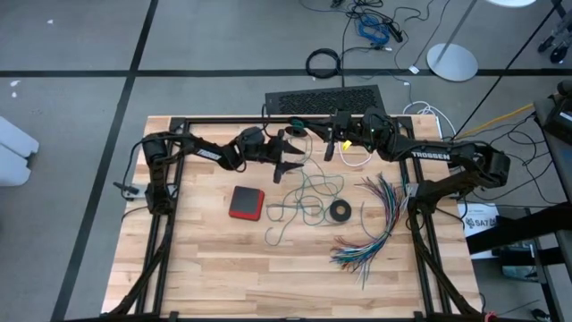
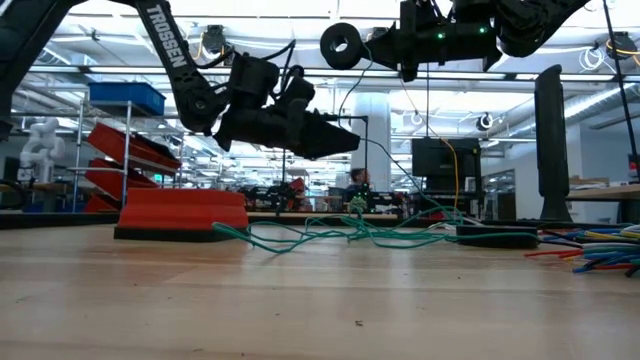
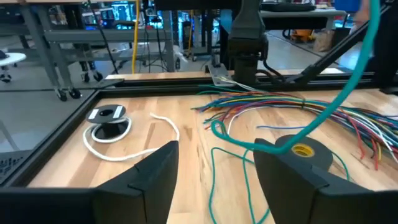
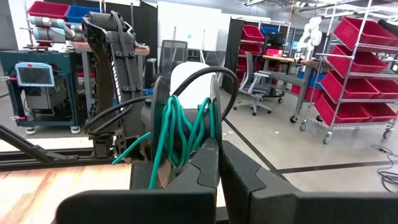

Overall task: Coiling cords
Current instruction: Coil the green wire cable on the spool

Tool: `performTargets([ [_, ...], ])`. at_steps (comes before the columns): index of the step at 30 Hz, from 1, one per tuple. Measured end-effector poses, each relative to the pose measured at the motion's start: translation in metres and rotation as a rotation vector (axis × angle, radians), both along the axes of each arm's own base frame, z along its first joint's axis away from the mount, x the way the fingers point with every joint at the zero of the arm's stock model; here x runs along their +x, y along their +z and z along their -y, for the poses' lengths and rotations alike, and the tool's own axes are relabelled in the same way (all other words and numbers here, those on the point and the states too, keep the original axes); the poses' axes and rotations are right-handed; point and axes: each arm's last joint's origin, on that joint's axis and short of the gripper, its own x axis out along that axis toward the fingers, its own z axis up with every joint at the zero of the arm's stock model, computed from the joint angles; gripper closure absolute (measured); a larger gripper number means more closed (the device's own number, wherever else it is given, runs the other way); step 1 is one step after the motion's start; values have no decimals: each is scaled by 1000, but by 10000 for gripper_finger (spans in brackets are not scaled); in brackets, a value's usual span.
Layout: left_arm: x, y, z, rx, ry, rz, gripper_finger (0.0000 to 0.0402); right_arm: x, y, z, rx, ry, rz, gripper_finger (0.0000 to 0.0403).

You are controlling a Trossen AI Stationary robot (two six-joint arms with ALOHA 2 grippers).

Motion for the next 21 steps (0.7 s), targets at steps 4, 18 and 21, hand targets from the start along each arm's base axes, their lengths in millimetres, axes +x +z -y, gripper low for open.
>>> performTargets([
  [4, 1, 0, 3, -14, 9, -2, 185, 0, 0, 0, 0, 0, 0, 403],
  [18, 8, 5, 16, 4, 40, 41, 185, 0, -1, -1, -2, 27, -7, 403],
  [21, 8, 3, 15, 4, 73, 29, 185, 0, -1, -1, -2, 27, -7, 403],
])
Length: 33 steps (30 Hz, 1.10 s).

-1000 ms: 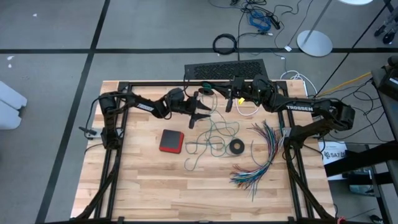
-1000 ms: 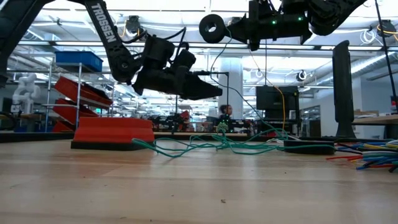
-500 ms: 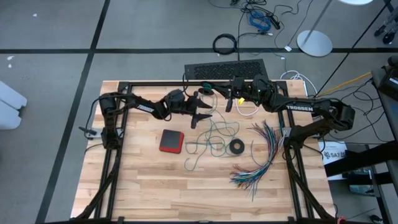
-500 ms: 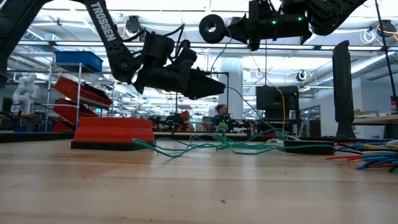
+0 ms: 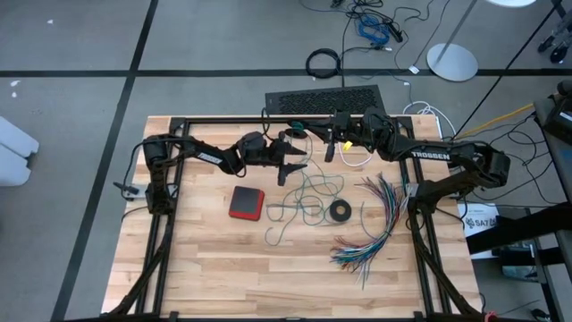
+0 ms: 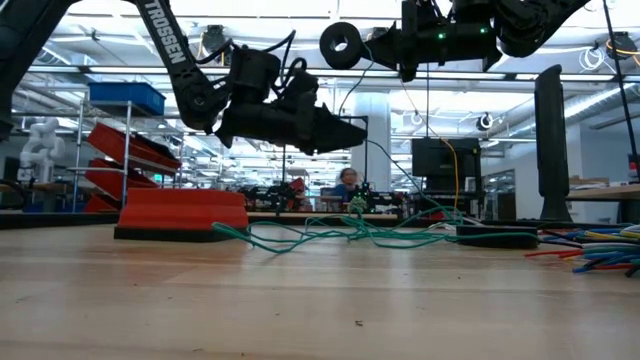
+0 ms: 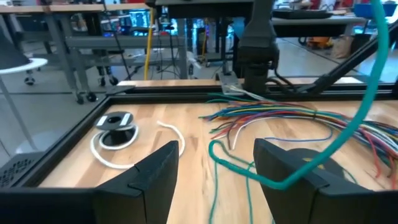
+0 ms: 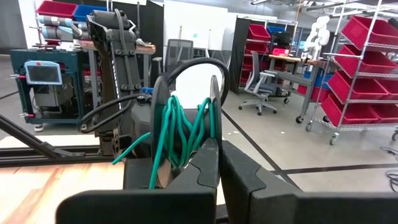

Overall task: Coiling cords
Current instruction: Coil the green wire cable on the spool

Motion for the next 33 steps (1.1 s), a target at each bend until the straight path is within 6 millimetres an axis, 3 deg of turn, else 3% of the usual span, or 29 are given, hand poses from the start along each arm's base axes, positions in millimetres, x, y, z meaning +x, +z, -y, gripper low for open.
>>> performTargets([
  [5, 0, -1, 0, 0, 2, -7, 199, 0, 0, 0, 0, 0, 0, 403],
  [18, 0, -2, 2, -3, -60, -12, 312, 0, -1, 0, 4, 0, -8, 403],
  [33, 0, 1, 3, -37, -122, 9, 323, 0, -1, 0, 6, 1, -14, 403],
])
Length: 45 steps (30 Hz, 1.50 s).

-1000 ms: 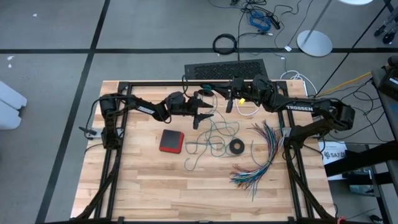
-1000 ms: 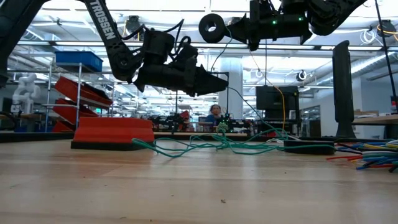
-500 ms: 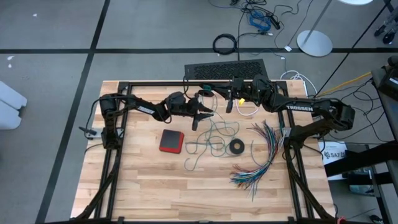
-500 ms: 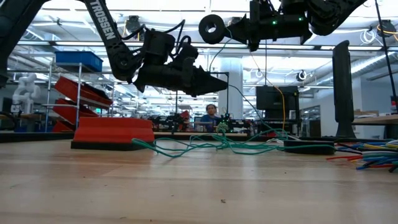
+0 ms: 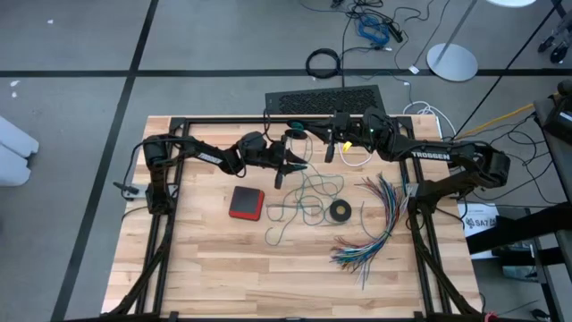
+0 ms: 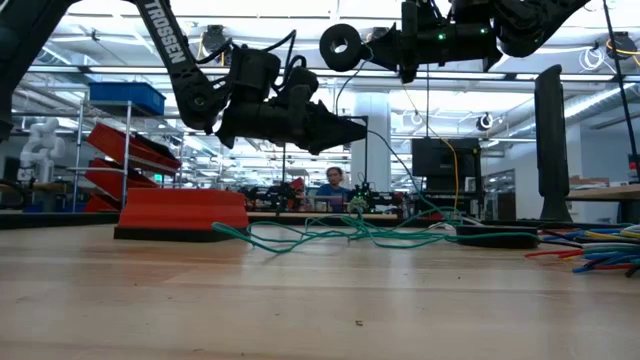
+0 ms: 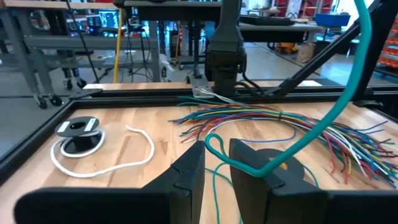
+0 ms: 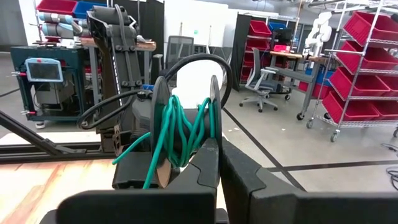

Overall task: Coiling cords
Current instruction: Coil the green wire cable on the spool

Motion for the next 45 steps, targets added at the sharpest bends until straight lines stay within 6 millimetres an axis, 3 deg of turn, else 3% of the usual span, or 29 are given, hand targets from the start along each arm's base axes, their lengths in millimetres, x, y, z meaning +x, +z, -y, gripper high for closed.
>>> performTargets([
  [3, 0, 1, -2, -16, 31, 11, 329, 0, 0, 0, 1, 0, -1, 403],
  [9, -11, -6, -19, -36, 149, -22, 392, 0, -1, 0, 9, 14, -8, 403],
  [18, -42, -17, -63, -248, 305, -55, 399, 0, -3, -1, 13, 26, -30, 403],
  [31, -63, 3, -88, -333, 331, 8, 400, -7, -23, 12, -37, -20, -246, 403],
  [45, -75, 4, -111, -392, 387, -40, 401, -8, -27, 10, -90, -1, -432, 403],
])
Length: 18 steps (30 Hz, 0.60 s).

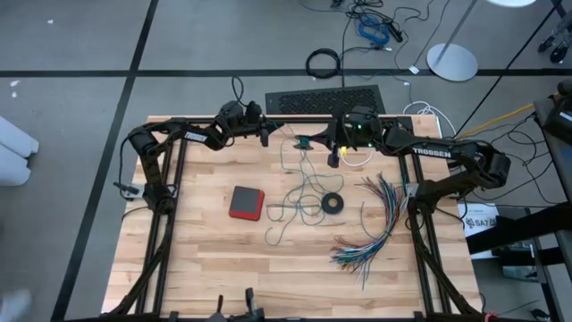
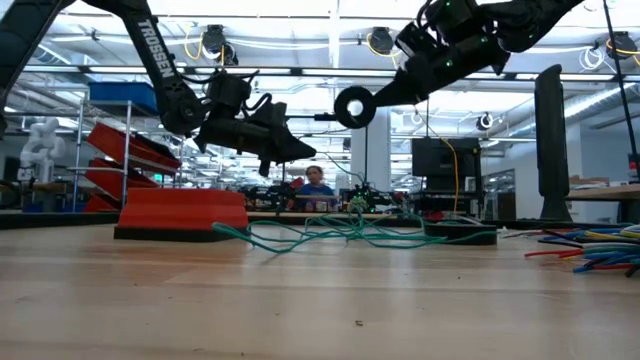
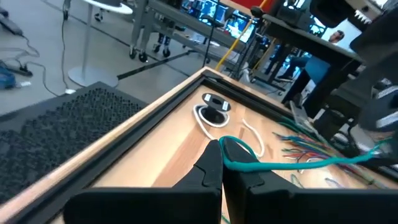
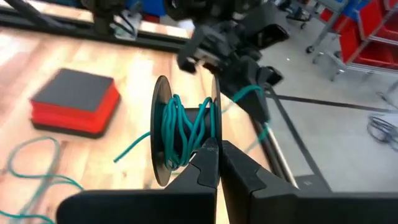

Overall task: Coiling cords
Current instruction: Coil the green wire cable on the spool

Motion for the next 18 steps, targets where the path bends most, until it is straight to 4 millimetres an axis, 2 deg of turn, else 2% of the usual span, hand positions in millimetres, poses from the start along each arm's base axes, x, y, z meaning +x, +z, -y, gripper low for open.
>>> performTargets([
  [9, 2, 0, 3, -60, -18, 13, 401, -1, -9, 4, -113, -95, -112, 403],
  [18, 2, -1, 2, -117, -10, 14, 401, 10, -27, 8, -253, -140, -241, 403],
])
